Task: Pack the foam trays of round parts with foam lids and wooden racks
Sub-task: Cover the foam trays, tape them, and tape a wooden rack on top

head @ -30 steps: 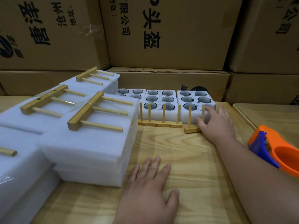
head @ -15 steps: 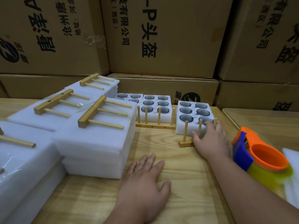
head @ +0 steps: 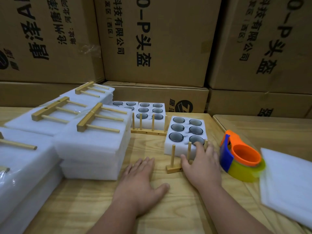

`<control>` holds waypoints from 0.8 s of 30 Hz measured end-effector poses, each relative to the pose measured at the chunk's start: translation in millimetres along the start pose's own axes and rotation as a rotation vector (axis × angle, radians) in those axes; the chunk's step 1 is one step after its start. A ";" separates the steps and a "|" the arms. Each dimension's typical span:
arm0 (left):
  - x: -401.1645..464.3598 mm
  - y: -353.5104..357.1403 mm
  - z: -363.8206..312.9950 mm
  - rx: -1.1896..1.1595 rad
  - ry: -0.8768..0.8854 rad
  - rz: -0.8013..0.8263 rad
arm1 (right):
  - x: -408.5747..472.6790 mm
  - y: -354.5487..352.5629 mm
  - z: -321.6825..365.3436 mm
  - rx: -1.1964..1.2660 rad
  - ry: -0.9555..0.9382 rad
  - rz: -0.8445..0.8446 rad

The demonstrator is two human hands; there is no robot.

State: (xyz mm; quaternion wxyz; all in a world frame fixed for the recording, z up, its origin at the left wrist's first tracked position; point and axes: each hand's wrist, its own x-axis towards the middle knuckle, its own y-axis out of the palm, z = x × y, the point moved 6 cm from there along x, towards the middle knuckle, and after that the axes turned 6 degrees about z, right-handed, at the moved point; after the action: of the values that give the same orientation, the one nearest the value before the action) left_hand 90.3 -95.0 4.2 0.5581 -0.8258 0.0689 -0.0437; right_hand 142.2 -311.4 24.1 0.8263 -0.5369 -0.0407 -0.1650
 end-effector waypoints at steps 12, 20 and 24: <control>-12.2 -12.0 -8.5 -0.098 0.119 -0.058 | -63.1 -8.5 7.3 0.007 -0.095 0.005; -42.2 -15.8 -3.9 -0.141 0.167 -0.142 | -84.9 -19.0 11.4 -0.020 -0.172 0.058; -64.1 -17.5 8.8 -0.139 0.086 -0.145 | -95.5 -24.8 17.6 -0.004 -0.284 0.064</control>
State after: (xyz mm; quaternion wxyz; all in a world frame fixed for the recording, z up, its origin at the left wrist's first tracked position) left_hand 29.5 -70.2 17.4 0.4914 -0.8626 0.0359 -0.1147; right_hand 46.3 -282.8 29.8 0.8161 -0.5573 -0.1398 -0.0613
